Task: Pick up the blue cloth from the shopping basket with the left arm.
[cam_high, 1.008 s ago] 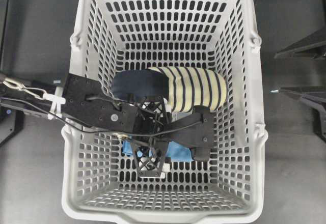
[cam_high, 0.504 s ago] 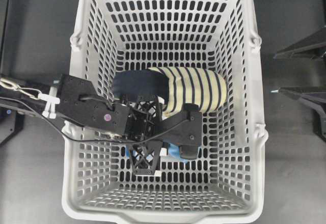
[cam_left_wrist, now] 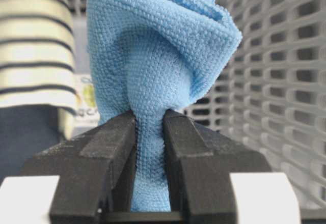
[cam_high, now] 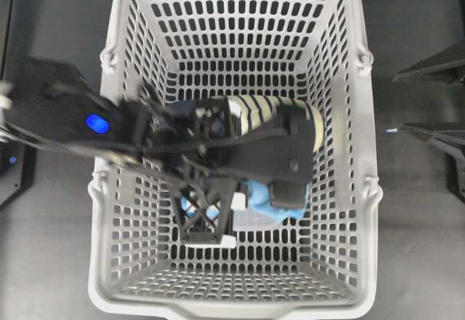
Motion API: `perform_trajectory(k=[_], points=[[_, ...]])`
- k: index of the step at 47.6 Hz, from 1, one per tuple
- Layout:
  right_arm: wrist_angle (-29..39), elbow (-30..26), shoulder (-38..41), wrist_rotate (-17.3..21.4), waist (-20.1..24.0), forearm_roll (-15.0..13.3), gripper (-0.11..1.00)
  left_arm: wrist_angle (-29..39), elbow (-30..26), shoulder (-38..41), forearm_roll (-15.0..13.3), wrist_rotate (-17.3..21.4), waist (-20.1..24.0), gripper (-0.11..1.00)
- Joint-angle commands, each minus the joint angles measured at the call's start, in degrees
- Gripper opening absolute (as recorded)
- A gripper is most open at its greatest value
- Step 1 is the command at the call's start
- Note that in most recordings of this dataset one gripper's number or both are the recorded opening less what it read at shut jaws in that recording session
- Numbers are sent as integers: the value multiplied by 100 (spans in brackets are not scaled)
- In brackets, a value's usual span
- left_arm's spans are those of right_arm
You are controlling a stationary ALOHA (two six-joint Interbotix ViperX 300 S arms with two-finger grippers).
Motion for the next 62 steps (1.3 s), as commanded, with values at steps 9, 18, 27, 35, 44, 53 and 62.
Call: perform_trajectory(k=[9,18,27,35,44,53,62], points=[[-70,-35,9,0,-9,18,76,563,-686,-176,26,0,62,14],[-62,-35,-9,0,-9,18,76,545,-703,-176,26,0,97,14],[-70,-35,-26,0,-9,18,76,545,-694,-176,18,0,123,14],[-70,-18,-62,0,-9,18,76,536,-694,-176,26,0,123,14],[-62,18,-132,0,-9,18,76,396,-694,-176,18,-9,123,14],[-62,62,-202,9,-9,35,76,167,-694,-176,26,0,123,14],[-62,70,-272,9,-9,35,75,114,-686,-176,26,0,123,14]])
